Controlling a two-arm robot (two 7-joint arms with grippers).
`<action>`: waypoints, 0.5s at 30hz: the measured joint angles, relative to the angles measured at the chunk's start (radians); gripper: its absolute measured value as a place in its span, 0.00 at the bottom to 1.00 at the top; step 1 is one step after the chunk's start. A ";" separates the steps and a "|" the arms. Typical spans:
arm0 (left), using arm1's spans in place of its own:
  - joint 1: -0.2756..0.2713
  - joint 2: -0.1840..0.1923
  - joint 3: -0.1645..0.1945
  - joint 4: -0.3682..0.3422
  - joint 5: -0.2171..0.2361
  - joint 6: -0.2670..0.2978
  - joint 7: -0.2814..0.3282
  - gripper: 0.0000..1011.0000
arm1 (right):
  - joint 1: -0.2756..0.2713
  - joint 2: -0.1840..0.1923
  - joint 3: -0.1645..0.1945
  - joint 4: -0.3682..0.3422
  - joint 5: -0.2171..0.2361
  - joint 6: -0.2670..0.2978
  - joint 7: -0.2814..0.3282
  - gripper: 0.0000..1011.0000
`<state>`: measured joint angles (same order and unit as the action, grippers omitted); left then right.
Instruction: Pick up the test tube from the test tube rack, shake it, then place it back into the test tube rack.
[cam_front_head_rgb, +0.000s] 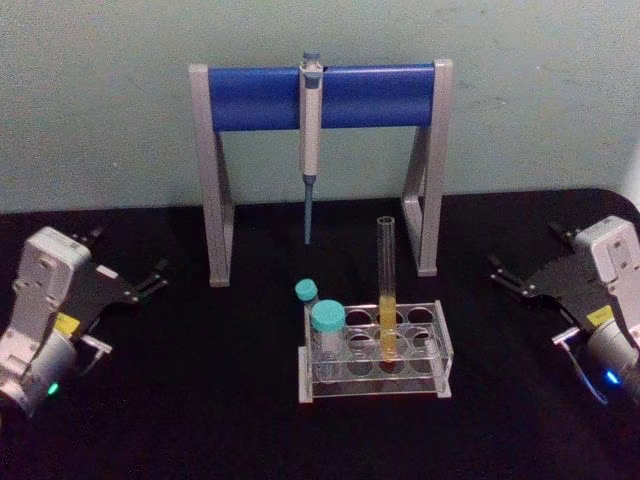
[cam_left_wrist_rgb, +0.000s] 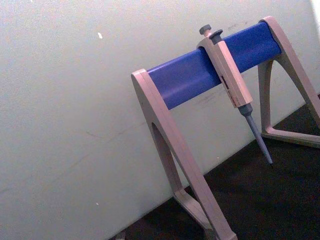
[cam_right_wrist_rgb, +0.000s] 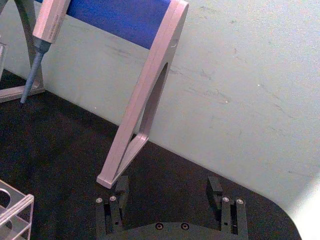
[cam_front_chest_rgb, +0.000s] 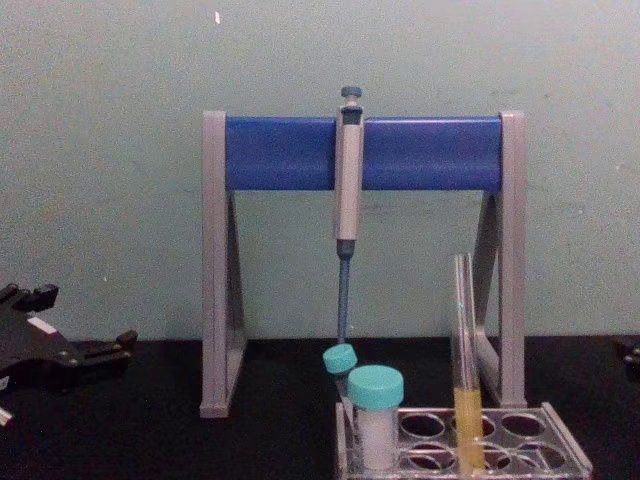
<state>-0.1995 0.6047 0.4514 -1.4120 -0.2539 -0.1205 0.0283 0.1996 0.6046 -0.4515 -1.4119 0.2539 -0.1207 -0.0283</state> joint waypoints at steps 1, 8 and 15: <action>0.000 0.000 0.000 0.000 0.000 0.000 0.000 1.00 | 0.000 0.000 0.000 0.000 0.000 0.000 0.000 0.99; 0.000 0.000 0.000 0.000 0.000 0.000 0.000 1.00 | 0.000 0.000 0.000 0.000 0.000 0.000 0.000 0.99; 0.000 0.000 0.000 0.000 0.000 0.000 0.000 1.00 | 0.000 0.000 0.000 0.000 0.000 0.000 0.000 0.99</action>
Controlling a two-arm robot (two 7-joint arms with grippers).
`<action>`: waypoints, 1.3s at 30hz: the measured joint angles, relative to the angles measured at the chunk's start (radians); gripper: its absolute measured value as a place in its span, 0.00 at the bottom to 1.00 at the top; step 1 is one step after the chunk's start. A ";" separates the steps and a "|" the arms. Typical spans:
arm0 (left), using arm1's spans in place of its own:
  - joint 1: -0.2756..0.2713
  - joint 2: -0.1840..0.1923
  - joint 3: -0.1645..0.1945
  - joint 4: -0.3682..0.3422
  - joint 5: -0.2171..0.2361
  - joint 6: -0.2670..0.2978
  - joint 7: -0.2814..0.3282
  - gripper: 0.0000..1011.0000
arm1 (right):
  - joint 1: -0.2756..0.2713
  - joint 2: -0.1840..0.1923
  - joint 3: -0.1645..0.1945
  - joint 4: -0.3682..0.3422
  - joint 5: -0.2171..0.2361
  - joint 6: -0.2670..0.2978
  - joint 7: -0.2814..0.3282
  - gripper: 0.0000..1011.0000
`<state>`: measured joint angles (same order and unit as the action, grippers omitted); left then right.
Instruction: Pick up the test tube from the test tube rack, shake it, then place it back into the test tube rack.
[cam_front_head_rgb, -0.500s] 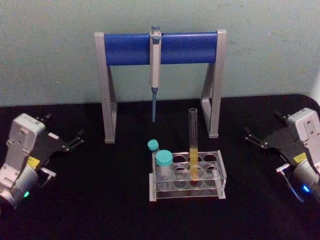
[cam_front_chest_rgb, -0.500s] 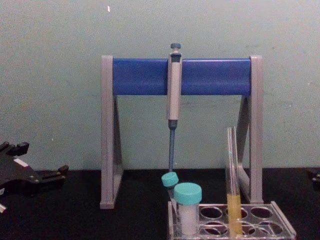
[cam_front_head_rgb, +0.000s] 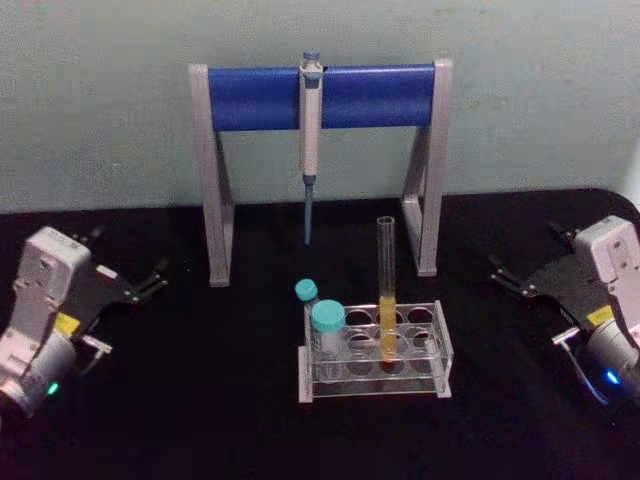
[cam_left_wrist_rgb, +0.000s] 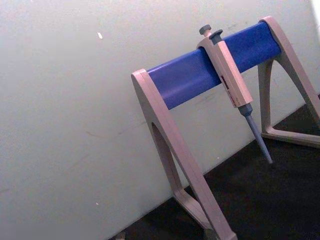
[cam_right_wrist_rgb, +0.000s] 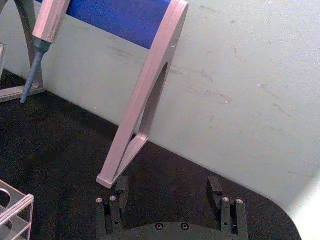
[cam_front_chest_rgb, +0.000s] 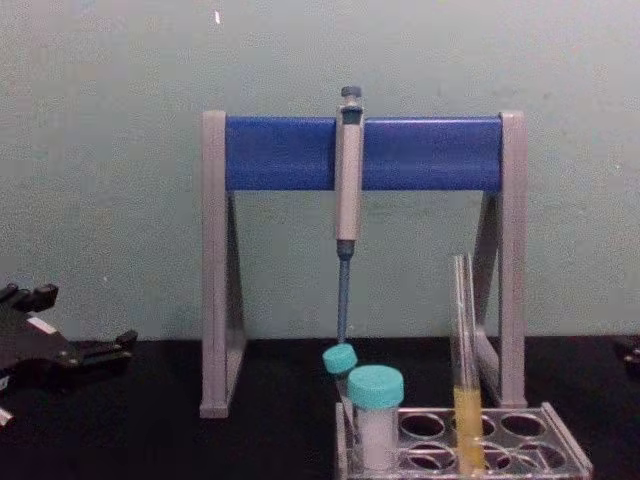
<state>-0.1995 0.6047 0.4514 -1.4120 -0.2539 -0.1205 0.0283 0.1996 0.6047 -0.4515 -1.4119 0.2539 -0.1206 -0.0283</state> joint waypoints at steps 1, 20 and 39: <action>0.000 0.000 0.000 0.000 0.000 0.000 0.000 1.00 | 0.000 0.000 0.000 0.000 0.000 0.000 0.000 0.99; 0.000 0.000 0.000 0.000 0.000 0.000 0.000 1.00 | 0.000 0.000 0.000 0.000 0.000 0.000 0.000 0.99; 0.000 0.000 0.000 0.000 0.000 0.000 0.000 1.00 | 0.000 0.000 0.000 0.000 0.000 0.000 0.000 0.99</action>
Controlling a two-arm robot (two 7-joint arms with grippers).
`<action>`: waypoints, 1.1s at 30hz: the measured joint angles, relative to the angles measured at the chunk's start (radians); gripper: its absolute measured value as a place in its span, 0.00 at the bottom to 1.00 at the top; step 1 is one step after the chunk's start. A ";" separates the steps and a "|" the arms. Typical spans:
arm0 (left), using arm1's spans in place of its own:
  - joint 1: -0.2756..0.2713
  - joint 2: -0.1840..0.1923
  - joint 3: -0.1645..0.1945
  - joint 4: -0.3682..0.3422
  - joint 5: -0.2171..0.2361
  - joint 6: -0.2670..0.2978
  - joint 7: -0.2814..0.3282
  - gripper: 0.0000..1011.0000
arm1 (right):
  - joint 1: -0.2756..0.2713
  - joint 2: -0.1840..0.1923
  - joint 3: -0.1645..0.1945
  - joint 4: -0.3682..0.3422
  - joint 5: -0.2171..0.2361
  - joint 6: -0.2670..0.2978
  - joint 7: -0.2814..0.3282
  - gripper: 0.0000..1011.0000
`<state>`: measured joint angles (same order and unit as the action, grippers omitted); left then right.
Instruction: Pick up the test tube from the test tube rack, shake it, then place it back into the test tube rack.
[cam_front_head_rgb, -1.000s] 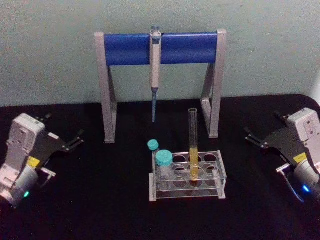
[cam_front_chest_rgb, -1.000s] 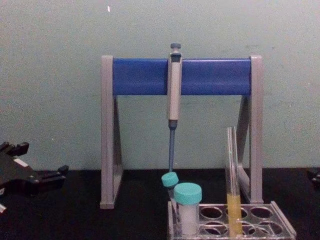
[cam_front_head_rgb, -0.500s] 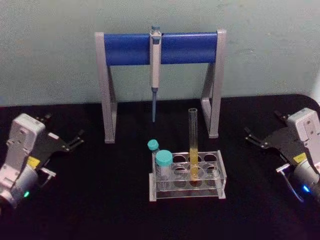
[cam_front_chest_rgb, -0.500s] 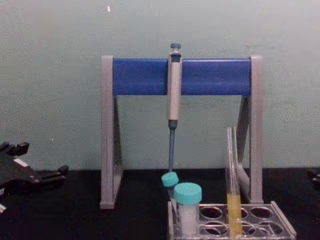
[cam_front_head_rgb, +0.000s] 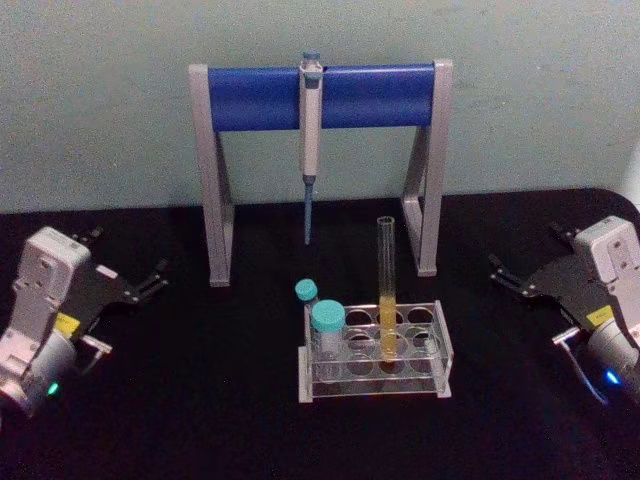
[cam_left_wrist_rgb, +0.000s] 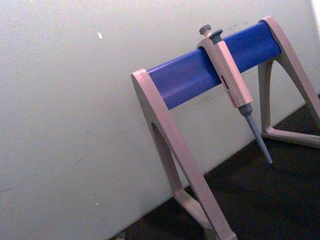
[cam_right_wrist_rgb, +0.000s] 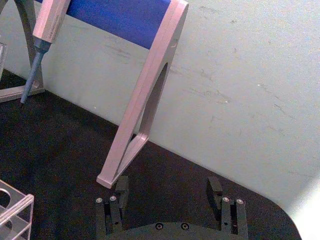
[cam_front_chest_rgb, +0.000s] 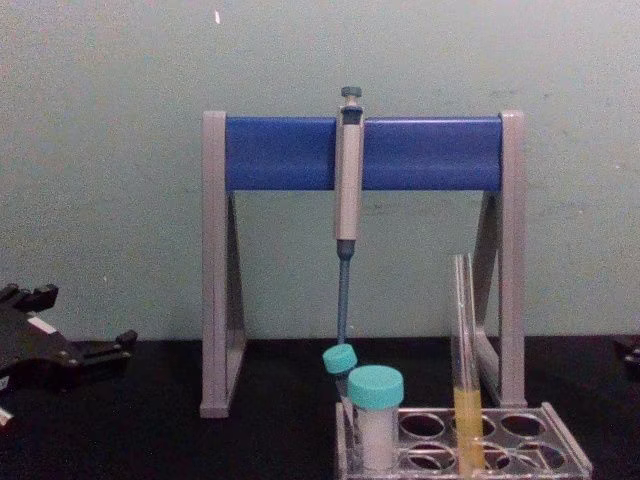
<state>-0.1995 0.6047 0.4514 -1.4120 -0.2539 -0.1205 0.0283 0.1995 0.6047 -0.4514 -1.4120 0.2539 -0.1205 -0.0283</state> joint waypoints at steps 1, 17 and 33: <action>0.000 0.000 0.000 0.000 0.000 0.000 0.000 1.00 | 0.000 0.000 0.000 0.000 0.000 0.000 0.000 0.99; 0.000 0.000 0.000 0.000 0.000 0.000 0.000 1.00 | -0.002 -0.003 0.004 0.000 -0.002 0.000 0.003 0.99; 0.000 0.000 0.000 0.000 0.000 0.000 0.000 1.00 | -0.055 -0.023 0.056 -0.065 0.047 0.041 0.066 0.99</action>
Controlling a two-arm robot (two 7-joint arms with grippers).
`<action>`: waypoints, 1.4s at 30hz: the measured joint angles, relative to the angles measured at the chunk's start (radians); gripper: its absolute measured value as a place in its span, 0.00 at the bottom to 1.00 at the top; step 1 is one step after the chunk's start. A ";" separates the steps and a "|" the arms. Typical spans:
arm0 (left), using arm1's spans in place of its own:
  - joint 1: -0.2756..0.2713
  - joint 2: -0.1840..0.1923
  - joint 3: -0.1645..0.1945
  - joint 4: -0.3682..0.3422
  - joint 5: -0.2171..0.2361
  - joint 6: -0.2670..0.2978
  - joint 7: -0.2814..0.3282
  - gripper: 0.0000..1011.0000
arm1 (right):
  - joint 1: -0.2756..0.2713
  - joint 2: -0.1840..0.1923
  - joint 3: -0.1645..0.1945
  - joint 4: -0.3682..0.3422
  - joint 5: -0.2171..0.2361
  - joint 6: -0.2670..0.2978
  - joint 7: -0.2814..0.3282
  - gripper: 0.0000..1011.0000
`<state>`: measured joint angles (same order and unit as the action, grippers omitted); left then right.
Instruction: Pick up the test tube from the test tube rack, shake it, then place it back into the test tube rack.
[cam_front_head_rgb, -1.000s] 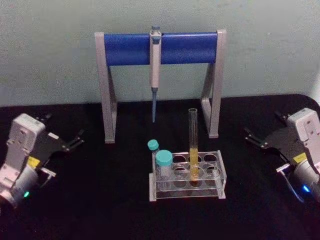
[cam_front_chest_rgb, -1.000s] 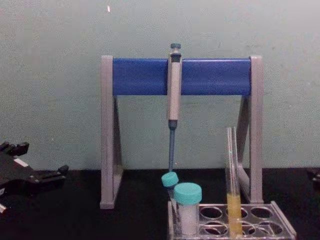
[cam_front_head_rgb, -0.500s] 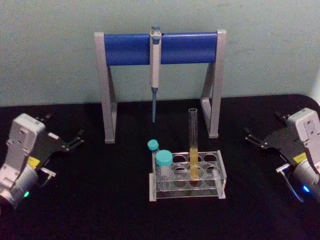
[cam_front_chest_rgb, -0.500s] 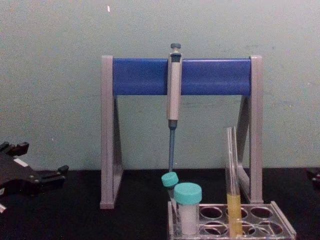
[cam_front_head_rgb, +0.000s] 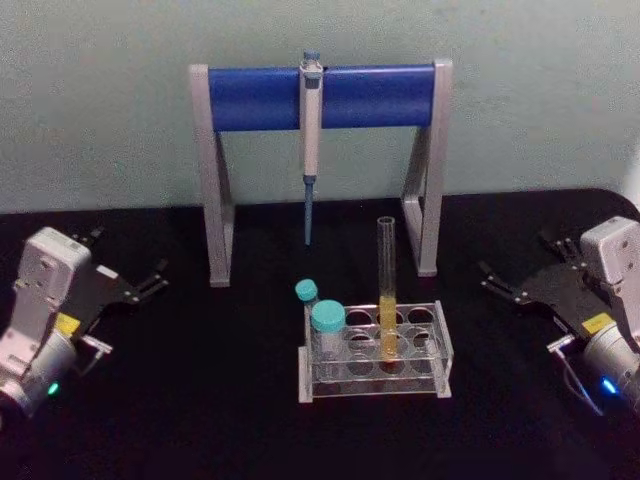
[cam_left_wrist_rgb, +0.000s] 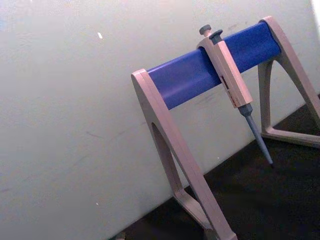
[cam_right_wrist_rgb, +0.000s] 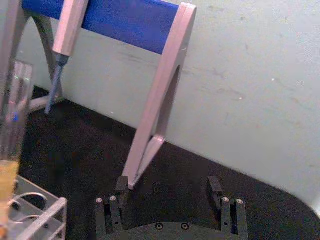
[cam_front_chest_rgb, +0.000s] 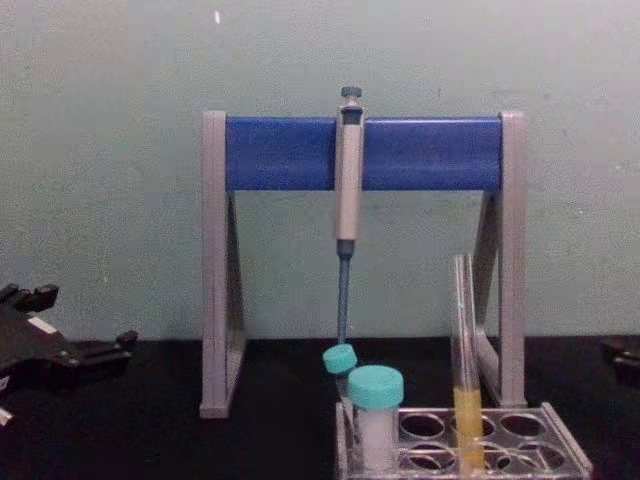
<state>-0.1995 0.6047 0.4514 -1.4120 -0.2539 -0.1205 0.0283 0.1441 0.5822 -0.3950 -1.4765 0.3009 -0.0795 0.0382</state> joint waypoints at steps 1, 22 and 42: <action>0.000 0.000 0.000 0.000 0.000 0.000 0.000 1.00 | -0.004 -0.001 0.004 -0.007 0.007 0.004 0.004 0.99; 0.000 0.000 0.000 0.000 0.000 0.000 0.000 1.00 | -0.090 0.001 0.035 -0.184 0.147 0.149 0.203 0.99; 0.000 0.000 0.000 0.000 0.000 0.000 0.000 1.00 | 0.070 -0.089 -0.011 -0.053 0.146 0.219 0.373 0.99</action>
<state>-0.1995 0.6047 0.4514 -1.4120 -0.2539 -0.1205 0.0283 0.2146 0.4929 -0.4060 -1.5294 0.4465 0.1395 0.4111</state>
